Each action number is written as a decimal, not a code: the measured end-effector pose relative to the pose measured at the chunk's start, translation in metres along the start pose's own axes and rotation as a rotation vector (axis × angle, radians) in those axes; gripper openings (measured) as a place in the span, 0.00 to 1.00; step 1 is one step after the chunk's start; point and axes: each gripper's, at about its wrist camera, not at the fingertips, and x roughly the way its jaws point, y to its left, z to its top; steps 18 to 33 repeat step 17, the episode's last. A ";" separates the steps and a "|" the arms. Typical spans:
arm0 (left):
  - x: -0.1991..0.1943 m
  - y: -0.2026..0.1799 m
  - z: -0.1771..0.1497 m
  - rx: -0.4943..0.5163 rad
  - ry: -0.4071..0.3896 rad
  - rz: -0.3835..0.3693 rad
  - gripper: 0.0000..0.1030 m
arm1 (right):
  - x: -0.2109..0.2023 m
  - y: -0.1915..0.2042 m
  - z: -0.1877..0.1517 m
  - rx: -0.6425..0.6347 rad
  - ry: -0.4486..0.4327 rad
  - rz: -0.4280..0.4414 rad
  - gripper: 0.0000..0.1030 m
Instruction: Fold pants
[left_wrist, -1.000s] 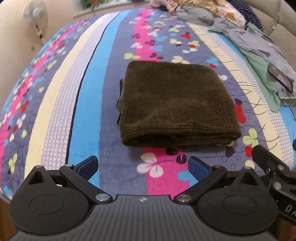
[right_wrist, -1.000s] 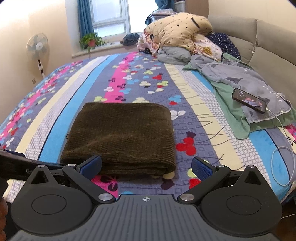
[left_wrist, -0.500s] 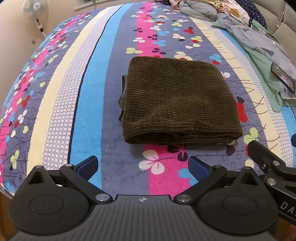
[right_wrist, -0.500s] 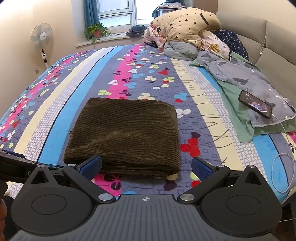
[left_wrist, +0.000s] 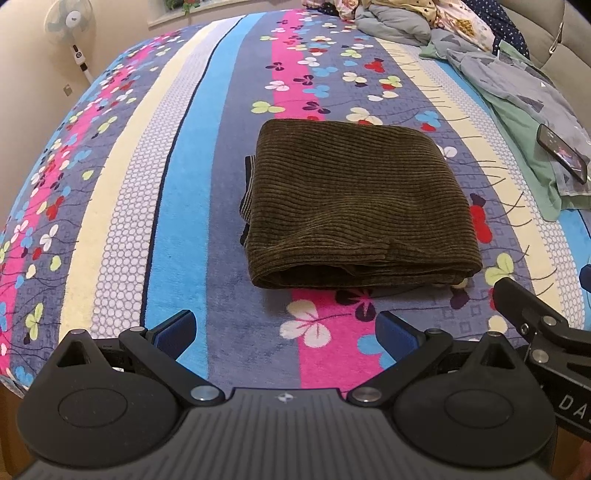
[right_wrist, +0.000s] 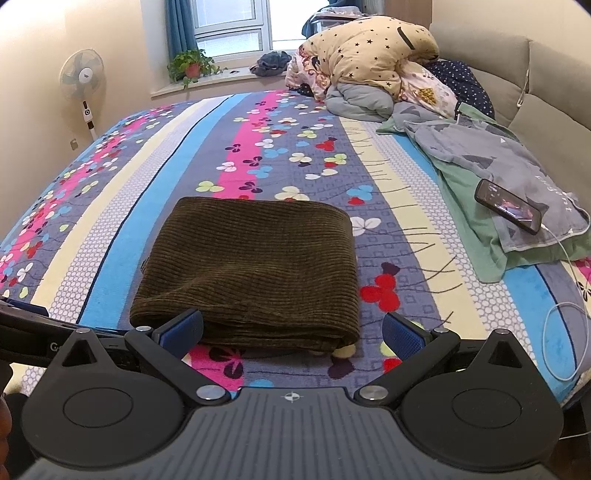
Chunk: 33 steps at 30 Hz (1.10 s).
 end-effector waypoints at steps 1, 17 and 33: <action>-0.001 0.000 -0.001 0.000 -0.001 0.000 1.00 | -0.001 0.000 0.000 0.001 -0.001 0.000 0.99; -0.003 0.001 -0.002 0.000 -0.008 -0.001 1.00 | -0.004 0.000 -0.001 0.003 -0.005 -0.003 0.99; -0.003 0.001 -0.002 0.000 -0.008 -0.001 1.00 | -0.004 0.000 -0.001 0.003 -0.005 -0.003 0.99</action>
